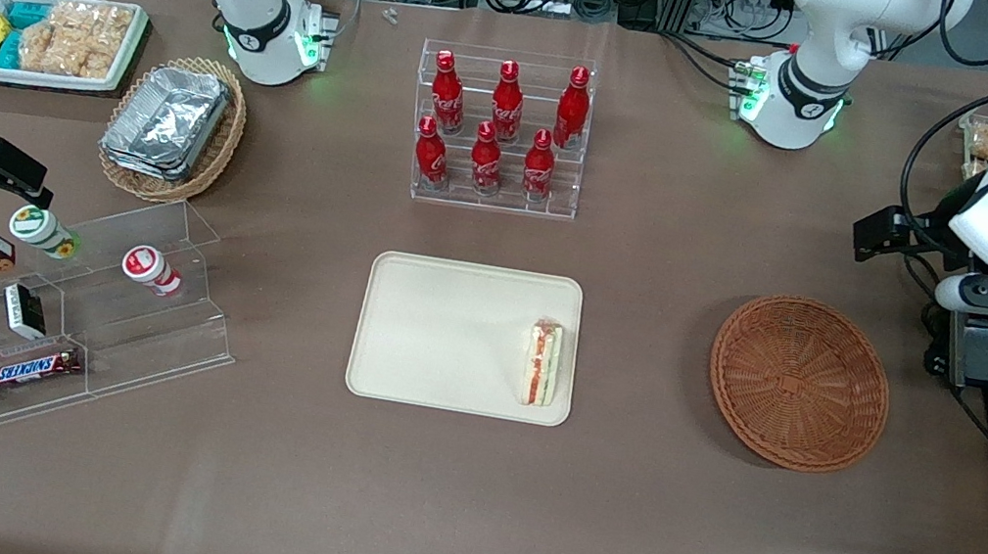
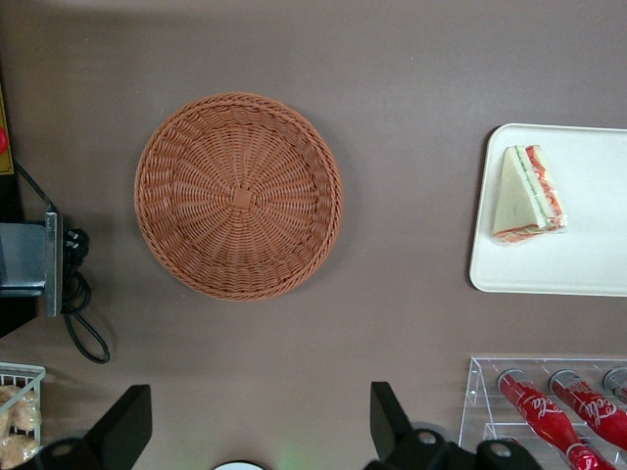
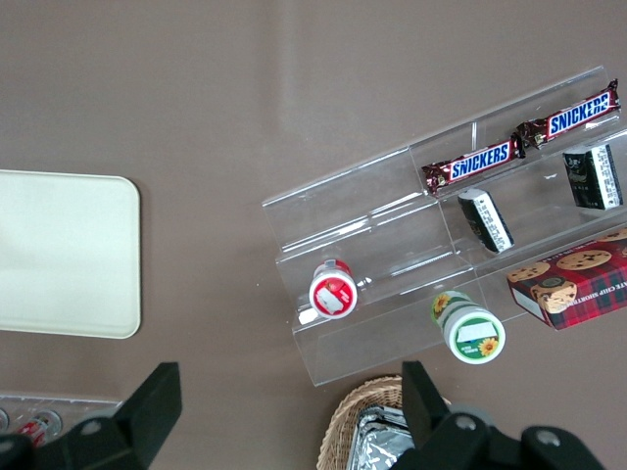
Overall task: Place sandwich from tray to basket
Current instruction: 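Move the left gripper over the wrapped sandwich on the cream tray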
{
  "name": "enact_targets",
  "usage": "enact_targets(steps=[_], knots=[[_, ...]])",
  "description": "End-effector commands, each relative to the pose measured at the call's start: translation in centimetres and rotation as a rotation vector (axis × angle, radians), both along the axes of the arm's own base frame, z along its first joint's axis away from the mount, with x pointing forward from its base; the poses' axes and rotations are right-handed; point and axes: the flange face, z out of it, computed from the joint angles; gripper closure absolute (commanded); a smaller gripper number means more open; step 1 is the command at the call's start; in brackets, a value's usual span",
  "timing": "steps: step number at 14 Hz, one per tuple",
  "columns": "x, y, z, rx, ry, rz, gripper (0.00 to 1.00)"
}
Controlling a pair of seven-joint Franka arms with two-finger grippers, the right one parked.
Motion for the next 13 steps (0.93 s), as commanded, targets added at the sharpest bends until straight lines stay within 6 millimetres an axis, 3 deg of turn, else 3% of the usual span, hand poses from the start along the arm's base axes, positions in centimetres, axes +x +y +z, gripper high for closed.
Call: enact_targets(steps=[1, 6, 8, 13], knots=[[0.0, -0.2, 0.1, 0.009, -0.001, 0.017, 0.0], [0.2, -2.5, -0.9, -0.009, 0.013, -0.007, 0.0], [0.3, -5.1, -1.3, -0.014, 0.005, -0.014, 0.0], [0.8, -16.7, -5.3, -0.068, -0.06, 0.111, 0.0]])
